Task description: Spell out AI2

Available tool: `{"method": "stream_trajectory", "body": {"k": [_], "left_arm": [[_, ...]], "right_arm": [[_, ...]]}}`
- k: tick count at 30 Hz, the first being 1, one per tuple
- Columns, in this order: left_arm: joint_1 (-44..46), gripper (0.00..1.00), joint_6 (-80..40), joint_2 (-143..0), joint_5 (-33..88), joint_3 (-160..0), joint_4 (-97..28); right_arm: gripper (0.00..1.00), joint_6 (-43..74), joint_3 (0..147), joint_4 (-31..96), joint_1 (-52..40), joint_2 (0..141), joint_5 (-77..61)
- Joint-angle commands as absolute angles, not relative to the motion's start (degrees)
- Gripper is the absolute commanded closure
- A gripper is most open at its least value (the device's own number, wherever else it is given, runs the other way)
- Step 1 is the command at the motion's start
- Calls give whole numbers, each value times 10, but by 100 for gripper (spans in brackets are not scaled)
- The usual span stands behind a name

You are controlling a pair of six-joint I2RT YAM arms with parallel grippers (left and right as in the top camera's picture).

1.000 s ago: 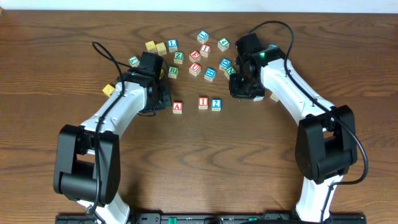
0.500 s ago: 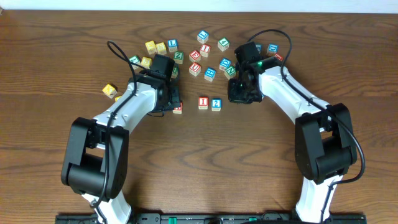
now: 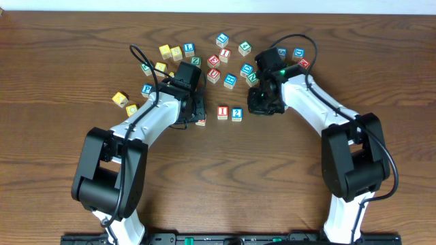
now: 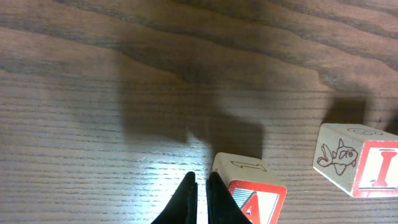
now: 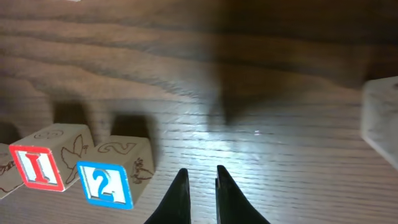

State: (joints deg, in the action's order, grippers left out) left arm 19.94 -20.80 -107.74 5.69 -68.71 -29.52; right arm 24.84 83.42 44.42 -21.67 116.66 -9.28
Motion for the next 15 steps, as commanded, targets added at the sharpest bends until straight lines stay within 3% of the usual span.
{"method": "stream_trajectory", "body": {"k": [1, 15], "left_arm": [[200, 93, -218, -1087, 56, -681, -293], [229, 92, -233, -1087, 54, -681, -268]], "right_arm": [[91, 267, 818, 429, -232, 1164, -97], [93, 276, 803, 411, -238, 1164, -98]]}}
